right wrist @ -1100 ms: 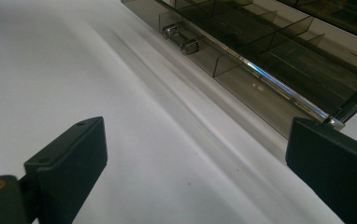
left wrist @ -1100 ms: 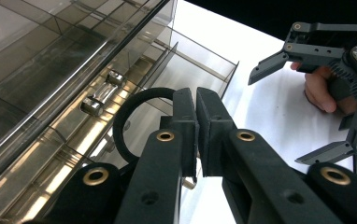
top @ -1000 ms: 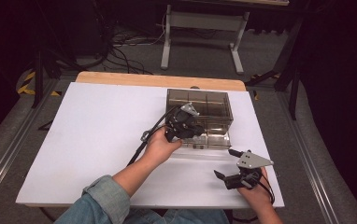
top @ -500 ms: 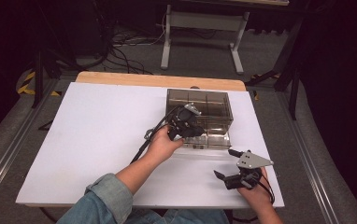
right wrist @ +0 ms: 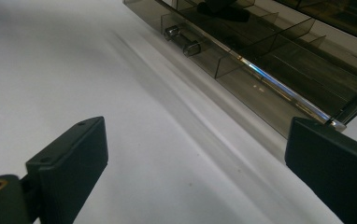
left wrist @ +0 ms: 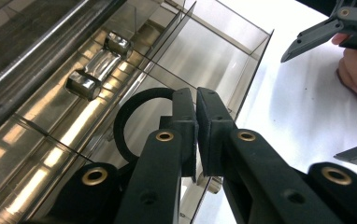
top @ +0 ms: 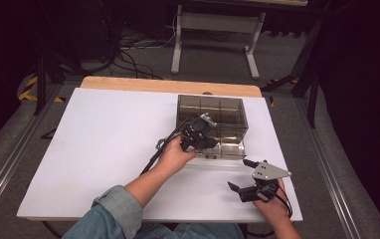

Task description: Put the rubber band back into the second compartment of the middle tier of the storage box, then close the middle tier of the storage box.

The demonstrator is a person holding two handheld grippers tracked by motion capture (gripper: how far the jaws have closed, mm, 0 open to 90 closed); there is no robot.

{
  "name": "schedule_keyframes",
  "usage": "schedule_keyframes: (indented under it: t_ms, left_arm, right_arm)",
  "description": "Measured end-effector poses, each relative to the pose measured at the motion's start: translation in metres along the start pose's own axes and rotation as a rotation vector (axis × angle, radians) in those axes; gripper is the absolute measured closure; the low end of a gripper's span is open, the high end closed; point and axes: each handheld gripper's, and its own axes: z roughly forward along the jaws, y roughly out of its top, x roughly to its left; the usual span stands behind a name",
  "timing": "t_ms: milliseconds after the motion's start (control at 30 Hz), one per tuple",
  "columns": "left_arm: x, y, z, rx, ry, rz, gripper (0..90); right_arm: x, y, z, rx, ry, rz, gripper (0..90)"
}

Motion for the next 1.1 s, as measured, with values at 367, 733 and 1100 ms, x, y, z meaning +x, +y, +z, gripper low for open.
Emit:
schedule_keyframes:
  t_ms: [367, 733, 1100]
  left_arm:
    - [-0.001, -0.002, -0.011, -0.036, -0.001, -0.037, 60.6]
    - [-0.013, -0.020, -0.058, -0.145, 0.068, -0.011, 34.4]
    - [-0.017, -0.054, -0.102, -0.230, 0.106, -0.003, 23.7]
  right_arm:
    - [0.000, 0.000, -0.001, -0.005, -0.001, 0.005, 6.6]
    - [0.001, 0.001, -0.004, -0.017, -0.009, 0.009, 7.1]
    - [0.003, 0.001, -0.006, -0.014, -0.019, 0.007, 7.1]
